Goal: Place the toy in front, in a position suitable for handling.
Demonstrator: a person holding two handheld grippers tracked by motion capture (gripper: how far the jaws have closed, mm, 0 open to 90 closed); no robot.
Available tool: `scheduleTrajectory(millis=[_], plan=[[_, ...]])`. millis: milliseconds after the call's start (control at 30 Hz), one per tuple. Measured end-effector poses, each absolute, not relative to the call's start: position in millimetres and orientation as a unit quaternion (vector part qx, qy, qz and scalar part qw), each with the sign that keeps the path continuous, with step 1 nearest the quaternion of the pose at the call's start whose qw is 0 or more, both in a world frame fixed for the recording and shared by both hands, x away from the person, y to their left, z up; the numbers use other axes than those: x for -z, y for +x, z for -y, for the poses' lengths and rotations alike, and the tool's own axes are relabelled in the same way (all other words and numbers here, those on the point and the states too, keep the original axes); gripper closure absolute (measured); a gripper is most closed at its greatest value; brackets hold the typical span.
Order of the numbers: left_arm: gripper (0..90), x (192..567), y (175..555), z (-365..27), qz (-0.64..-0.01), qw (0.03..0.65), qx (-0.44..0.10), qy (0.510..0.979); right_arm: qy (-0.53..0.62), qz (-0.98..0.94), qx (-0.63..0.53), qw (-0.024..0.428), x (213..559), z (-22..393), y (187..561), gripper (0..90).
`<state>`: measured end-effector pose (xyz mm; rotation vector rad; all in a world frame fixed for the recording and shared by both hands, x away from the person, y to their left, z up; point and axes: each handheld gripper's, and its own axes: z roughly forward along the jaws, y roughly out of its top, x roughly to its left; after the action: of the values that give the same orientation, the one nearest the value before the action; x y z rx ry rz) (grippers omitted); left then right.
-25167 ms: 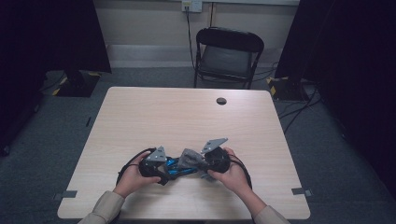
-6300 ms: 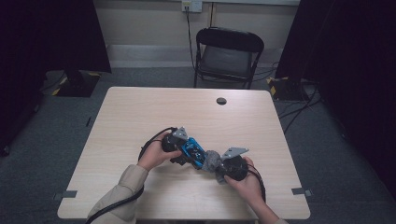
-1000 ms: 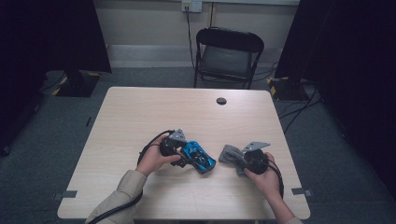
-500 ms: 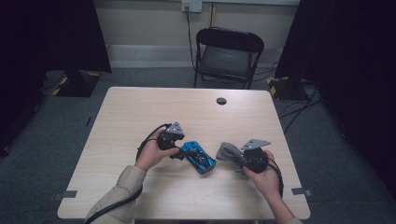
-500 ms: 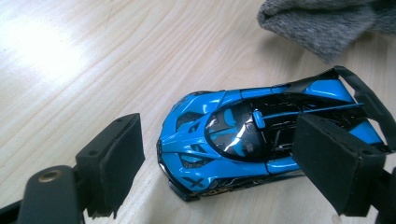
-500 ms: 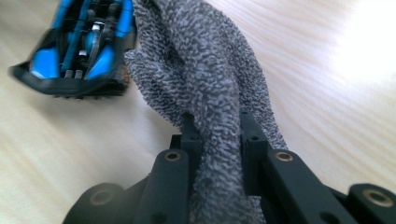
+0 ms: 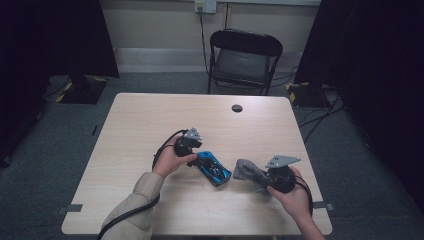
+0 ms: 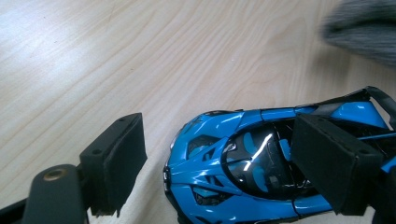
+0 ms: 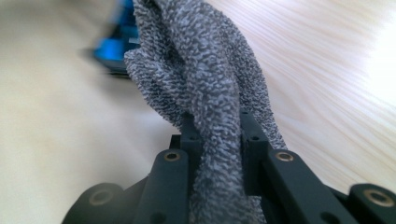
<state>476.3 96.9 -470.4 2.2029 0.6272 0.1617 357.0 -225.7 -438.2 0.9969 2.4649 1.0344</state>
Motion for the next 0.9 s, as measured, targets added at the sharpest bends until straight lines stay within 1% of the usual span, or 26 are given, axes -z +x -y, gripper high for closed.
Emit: scheduleTrajectory(millis=[100,167,267,400,600,667,733,900], plan=[[18.6,468,475,-94,-0.239,0.407,-0.072,0.878,0.297,-0.865,-0.383,0.127,421,213,338,76.9],[19.0,468,475,-91,-0.238,0.407,-0.069,0.879,0.265,-0.876,-0.385,0.118,417,196,329,76.8],[19.4,467,475,-84,-0.23,0.407,-0.07,0.881,0.227,-0.892,-0.38,0.087,424,167,322,76.8],[19.4,468,476,-77,-0.218,0.409,-0.07,0.883,0.209,-0.908,-0.357,0.069,442,141,323,76.8],[18.6,475,479,-72,-0.228,0.423,-0.053,0.875,0.231,-0.908,-0.34,0.079,460,131,334,76.6],[18.7,478,480,-71,-0.238,0.426,-0.035,0.872,0.232,-0.91,-0.333,0.089,464,130,337,76.7],[17.3,479,480,-71,-0.236,0.426,-0.036,0.873,0.238,-0.908,-0.331,0.098,467,131,340,76.9],[17.2,480,478,-71,-0.234,0.431,-0.037,0.871,0.253,-0.899,-0.337,0.113,468,139,344,77.5]])
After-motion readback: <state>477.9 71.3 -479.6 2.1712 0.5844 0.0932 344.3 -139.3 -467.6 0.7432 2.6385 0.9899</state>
